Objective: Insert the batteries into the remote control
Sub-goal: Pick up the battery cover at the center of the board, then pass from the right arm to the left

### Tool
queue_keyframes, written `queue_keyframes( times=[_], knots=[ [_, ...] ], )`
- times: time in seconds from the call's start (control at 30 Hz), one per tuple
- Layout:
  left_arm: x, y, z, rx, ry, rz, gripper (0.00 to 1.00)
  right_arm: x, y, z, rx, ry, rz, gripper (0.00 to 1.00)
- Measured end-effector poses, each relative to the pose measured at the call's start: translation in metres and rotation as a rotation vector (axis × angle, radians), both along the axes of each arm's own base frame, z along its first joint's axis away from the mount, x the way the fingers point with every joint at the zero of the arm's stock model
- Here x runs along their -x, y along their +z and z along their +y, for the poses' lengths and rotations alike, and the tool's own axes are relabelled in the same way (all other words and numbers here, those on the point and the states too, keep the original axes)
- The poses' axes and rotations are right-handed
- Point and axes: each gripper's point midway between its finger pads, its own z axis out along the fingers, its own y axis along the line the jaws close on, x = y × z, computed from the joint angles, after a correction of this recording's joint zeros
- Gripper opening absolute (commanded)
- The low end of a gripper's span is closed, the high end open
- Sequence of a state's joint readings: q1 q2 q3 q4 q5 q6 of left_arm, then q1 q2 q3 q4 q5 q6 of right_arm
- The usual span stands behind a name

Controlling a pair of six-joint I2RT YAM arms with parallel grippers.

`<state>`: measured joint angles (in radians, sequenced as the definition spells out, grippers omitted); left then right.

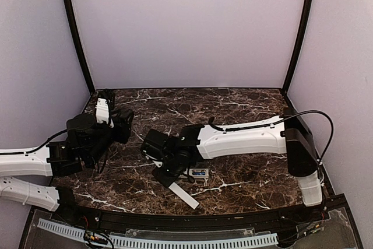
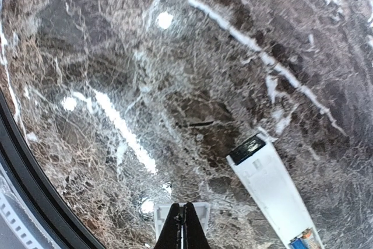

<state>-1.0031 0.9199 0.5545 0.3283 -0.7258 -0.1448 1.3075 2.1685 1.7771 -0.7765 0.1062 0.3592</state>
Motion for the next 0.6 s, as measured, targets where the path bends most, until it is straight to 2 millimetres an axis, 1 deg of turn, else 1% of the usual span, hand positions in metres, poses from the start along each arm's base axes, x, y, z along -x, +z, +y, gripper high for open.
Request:
queue_keyframes(
  times=[0.17, 0.37, 0.43, 0.53, 0.6],
  knots=[
    [0.0, -0.004, -0.004, -0.008, -0.016, 0.009, 0.48, -0.016, 0.024, 0.001, -0.081, -0.041, -0.054, 0.0],
    [0.003, -0.003, -0.015, 0.009, -0.08, 0.008, 0.53, -0.029, 0.041, -0.013, -0.131, -0.086, -0.108, 0.0],
    [0.004, -0.003, -0.019, 0.016, -0.102, 0.004, 0.55, -0.033, 0.05, -0.017, -0.158, -0.091, -0.125, 0.0],
    [0.008, -0.005, -0.024, 0.018, -0.14, -0.002, 0.59, -0.039, 0.072, -0.023, -0.212, -0.074, -0.163, 0.0],
    [0.01, -0.005, -0.027, 0.015, -0.168, -0.009, 0.62, -0.042, 0.094, -0.027, -0.265, -0.051, -0.194, 0.0]
  ],
)
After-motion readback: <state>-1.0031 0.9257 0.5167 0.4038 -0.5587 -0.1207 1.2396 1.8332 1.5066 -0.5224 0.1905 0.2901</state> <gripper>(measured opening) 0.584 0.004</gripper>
